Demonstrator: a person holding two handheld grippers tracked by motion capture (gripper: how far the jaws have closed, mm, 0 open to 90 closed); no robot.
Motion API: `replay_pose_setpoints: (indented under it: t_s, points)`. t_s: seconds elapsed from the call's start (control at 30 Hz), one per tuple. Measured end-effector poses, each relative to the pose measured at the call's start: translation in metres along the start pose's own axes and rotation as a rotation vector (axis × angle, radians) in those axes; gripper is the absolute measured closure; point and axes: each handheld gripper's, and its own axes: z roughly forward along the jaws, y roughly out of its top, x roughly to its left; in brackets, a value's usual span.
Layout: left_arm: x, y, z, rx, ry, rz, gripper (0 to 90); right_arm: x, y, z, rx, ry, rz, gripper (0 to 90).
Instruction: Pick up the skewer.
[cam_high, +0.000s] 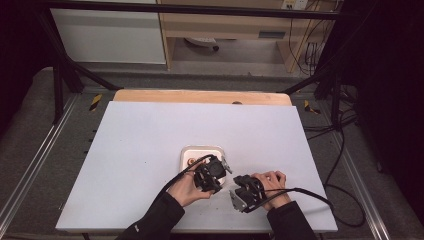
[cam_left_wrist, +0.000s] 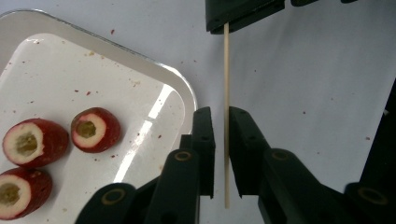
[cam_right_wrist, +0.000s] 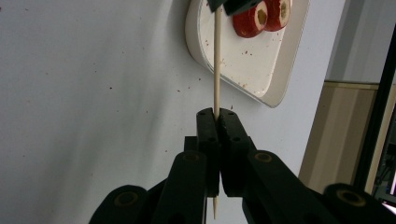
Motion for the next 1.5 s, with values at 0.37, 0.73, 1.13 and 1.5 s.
replay_pose_setpoints:
  t_s: [0.37, 0.73, 1.13, 1.5]
  points:
    - [-0.002, 0.007, 0.012, 0.081, -0.015, -0.001, 88.0, 0.004, 0.001, -0.001, 0.022, -0.007, -0.043, 88.9]
    - [-0.008, -0.005, 0.005, 0.039, 0.045, 0.016, 88.7, 0.000, -0.005, -0.004, 0.012, -0.006, 0.148, 70.3]
    - [-0.002, -0.048, -0.017, -0.059, 0.119, -0.027, 88.6, -0.003, -0.043, -0.007, -0.051, 0.037, 0.750, 31.6]
    - [0.001, -0.104, -0.034, -0.250, 0.188, -0.139, 88.5, -0.009, -0.054, -0.003, -0.076, 0.153, 1.074, 11.6]
